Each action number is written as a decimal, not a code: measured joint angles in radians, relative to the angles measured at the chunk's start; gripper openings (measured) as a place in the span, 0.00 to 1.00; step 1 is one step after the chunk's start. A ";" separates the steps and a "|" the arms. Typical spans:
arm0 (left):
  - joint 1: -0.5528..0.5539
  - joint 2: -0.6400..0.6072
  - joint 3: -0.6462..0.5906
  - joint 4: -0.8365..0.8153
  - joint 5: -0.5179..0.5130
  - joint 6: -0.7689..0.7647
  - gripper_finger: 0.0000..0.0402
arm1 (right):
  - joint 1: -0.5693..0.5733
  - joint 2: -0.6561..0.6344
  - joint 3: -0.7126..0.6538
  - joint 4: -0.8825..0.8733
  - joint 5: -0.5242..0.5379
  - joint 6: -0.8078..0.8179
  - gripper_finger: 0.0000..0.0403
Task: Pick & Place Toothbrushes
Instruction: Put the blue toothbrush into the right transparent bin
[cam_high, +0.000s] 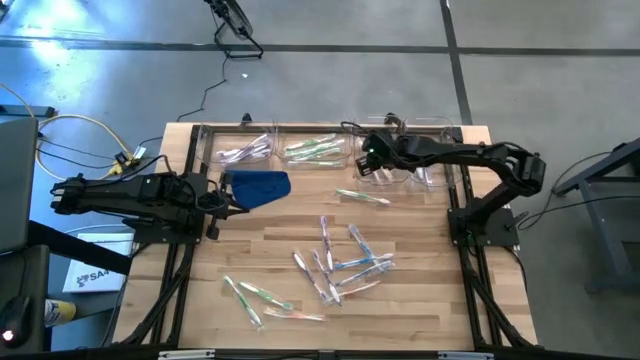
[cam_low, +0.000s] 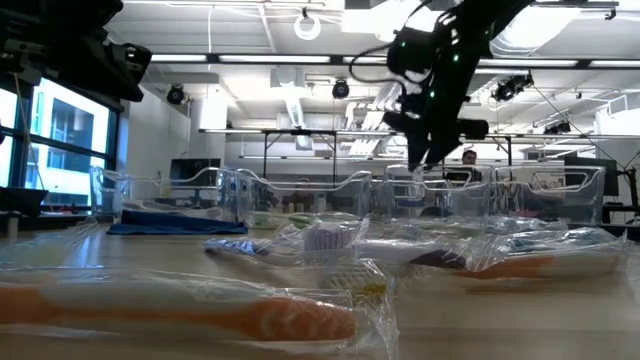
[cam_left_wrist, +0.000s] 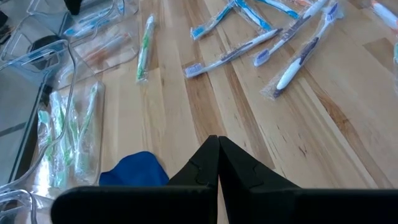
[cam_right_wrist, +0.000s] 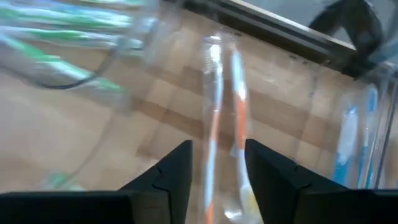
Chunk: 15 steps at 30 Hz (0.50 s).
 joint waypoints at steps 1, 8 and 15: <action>0.000 0.000 0.000 0.000 0.000 0.000 0.00 | 0.000 -0.020 0.000 0.001 -0.014 -0.007 0.32; 0.000 0.000 0.000 0.000 0.000 0.000 0.00 | 0.034 -0.136 0.000 0.003 -0.063 -0.053 0.20; 0.000 0.000 0.000 -0.001 0.001 0.000 0.00 | 0.110 -0.212 0.000 -0.002 -0.065 -0.073 0.06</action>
